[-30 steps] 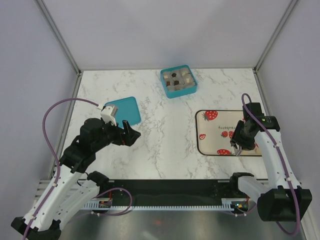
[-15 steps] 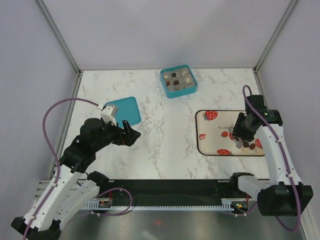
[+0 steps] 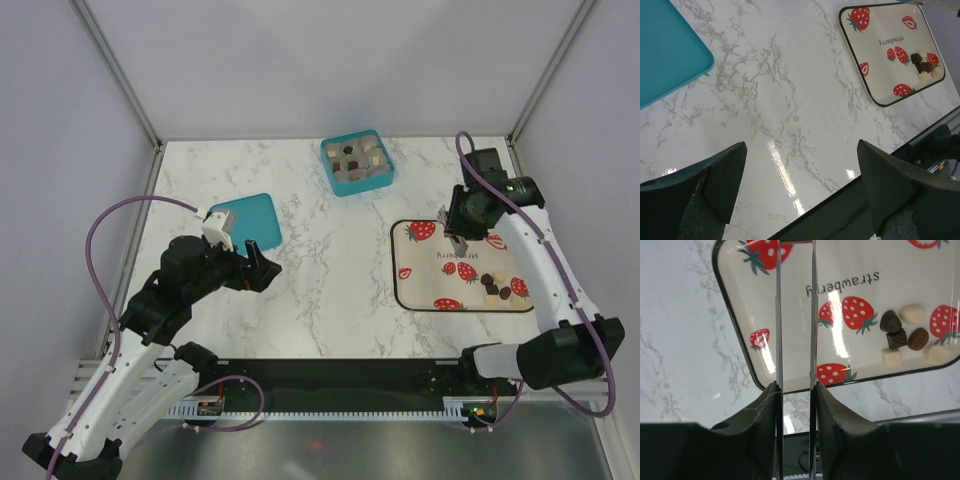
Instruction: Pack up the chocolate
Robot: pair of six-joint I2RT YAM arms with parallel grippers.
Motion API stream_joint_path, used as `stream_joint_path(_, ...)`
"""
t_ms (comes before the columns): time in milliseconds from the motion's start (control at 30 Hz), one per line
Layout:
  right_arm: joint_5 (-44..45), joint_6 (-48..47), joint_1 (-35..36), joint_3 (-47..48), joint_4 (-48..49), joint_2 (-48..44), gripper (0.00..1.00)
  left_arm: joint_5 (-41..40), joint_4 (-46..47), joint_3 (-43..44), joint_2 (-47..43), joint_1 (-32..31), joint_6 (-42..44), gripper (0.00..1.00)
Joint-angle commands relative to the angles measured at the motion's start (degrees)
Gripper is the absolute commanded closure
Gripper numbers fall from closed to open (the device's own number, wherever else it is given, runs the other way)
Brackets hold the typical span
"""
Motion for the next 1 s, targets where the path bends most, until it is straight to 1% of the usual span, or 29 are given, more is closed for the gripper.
stream_joint_path(0,4.4,2.0,7.0,9.0,4.0,7.1,0.62,0.0,2.1,0.0,0.1,0.0,1.9,0.01)
stream_joint_path(33,4.5,2.6,8.1,13.2,4.4,8.9,0.62,-0.1,2.1,-0.1,0.1,0.0,1.9,0.01)
stream_joint_path(100,4.9,2.8,11.4,17.2,6.2,14.7,0.62,-0.2,2.0,0.0,0.1,0.0,1.9,0.01)
stream_joint_path(133,4.9,2.8,12.3,21.4,6.6,16.8,0.62,-0.4,2.0,0.0,0.1,0.0,2.0,0.01)
stream_joint_path(167,4.9,2.2,13.3,23.6,7.1,18.9,0.62,-0.5,2.0,-0.1,0.1,0.0,1.9,0.01)
stream_joint_path(200,4.9,1.7,15.0,25.8,8.1,23.1,0.62,-0.8,1.9,0.0,0.0,0.0,1.9,0.01)
stream_joint_path(233,5.1,1.2,15.7,30.0,8.5,25.2,0.62,-0.9,1.9,0.0,0.0,0.0,1.9,0.01)
stream_joint_path(300,5.3,-0.1,17.7,34.5,9.0,31.2,0.62,-1.1,2.0,0.0,0.0,0.0,1.9,0.01)
stream_joint_path(333,5.4,-0.4,18.2,38.7,9.1,33.2,0.62,-1.2,2.0,-0.1,0.0,0.0,1.9,0.01)
stream_joint_path(433,5.7,-1.1,20.1,45.2,9.4,39.3,0.62,-1.4,1.9,-0.2,0.3,0.0,1.9,0.01)
stream_joint_path(533,5.4,-1.5,21.1,47.9,10.5,42.6,0.62,-1.3,1.9,0.0,0.6,0.0,1.9,0.01)
stream_joint_path(633,4.9,-2.0,21.9,48.5,11.7,44.2,0.62,-1.3,1.9,-0.1,0.5,0.0,1.9,0.01)
stream_joint_path(967,5.6,-3.7,23.3,47.3,12.1,47.1,0.61,-1.3,1.9,-0.1,0.9,0.0,1.9,0.01)
